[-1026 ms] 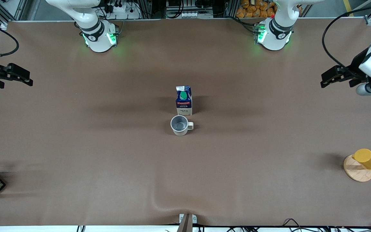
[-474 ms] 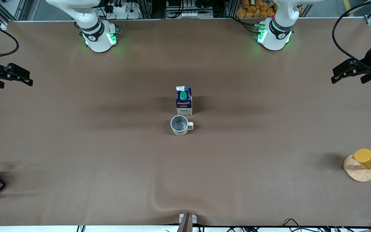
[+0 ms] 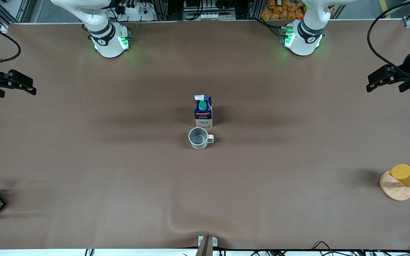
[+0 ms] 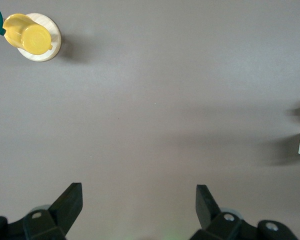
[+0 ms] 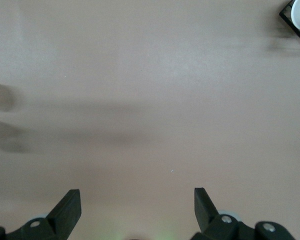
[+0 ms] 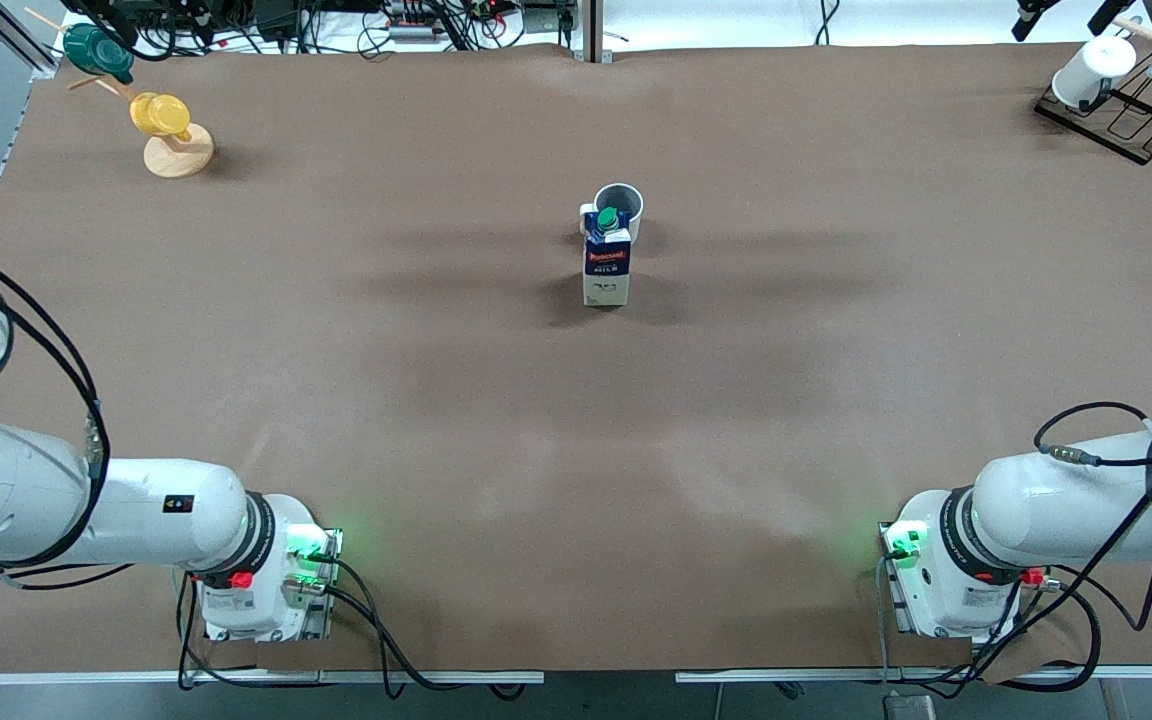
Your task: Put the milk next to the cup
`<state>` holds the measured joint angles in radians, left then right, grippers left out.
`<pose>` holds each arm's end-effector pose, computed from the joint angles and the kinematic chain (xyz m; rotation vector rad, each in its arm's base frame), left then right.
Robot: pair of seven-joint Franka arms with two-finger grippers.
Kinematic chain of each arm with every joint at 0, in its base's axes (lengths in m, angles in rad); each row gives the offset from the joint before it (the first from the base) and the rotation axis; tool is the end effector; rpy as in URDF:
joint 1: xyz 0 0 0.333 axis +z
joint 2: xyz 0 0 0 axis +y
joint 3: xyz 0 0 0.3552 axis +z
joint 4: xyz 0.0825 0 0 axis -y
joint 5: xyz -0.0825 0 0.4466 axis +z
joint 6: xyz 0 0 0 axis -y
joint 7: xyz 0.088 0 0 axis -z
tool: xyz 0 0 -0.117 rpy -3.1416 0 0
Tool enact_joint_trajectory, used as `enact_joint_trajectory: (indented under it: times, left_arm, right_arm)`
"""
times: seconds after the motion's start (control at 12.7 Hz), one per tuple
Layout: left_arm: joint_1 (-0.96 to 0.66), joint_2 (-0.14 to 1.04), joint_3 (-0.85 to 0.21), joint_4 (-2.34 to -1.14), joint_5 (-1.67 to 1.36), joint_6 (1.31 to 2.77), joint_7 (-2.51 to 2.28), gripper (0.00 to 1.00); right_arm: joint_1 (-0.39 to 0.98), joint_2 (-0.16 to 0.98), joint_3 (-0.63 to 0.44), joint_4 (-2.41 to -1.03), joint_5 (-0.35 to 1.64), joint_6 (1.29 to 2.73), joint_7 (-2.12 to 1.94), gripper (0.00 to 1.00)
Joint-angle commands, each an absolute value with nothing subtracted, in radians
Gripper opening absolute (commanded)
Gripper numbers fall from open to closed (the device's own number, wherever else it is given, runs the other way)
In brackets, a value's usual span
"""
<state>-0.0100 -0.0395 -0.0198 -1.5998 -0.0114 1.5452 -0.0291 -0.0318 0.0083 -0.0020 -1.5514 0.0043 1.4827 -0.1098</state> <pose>0.6000 -0.0195 0.6601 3.1313 -0.0014 -0.0241 0.6095 -0.0201 0.6515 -3.1272 -0.1192 0.1198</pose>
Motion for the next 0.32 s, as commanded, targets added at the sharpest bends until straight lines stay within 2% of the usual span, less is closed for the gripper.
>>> enact_joint_trajectory:
  times: [0.0,0.24]
  left_arm:
    - [-0.008,-0.061,-0.026,-1.618,-0.005,1.551,-0.014,1.00]
    - [-0.008,-0.061,-0.026,-1.618,-0.005,1.532,-0.017,1.00]
  right_arm:
    - [-0.044,0.014,0.008,-1.534,-0.009,1.477,-0.109,1.00]
    - [-0.040,0.015,0.008,-1.534,-0.012,1.479,-0.109,1.00]
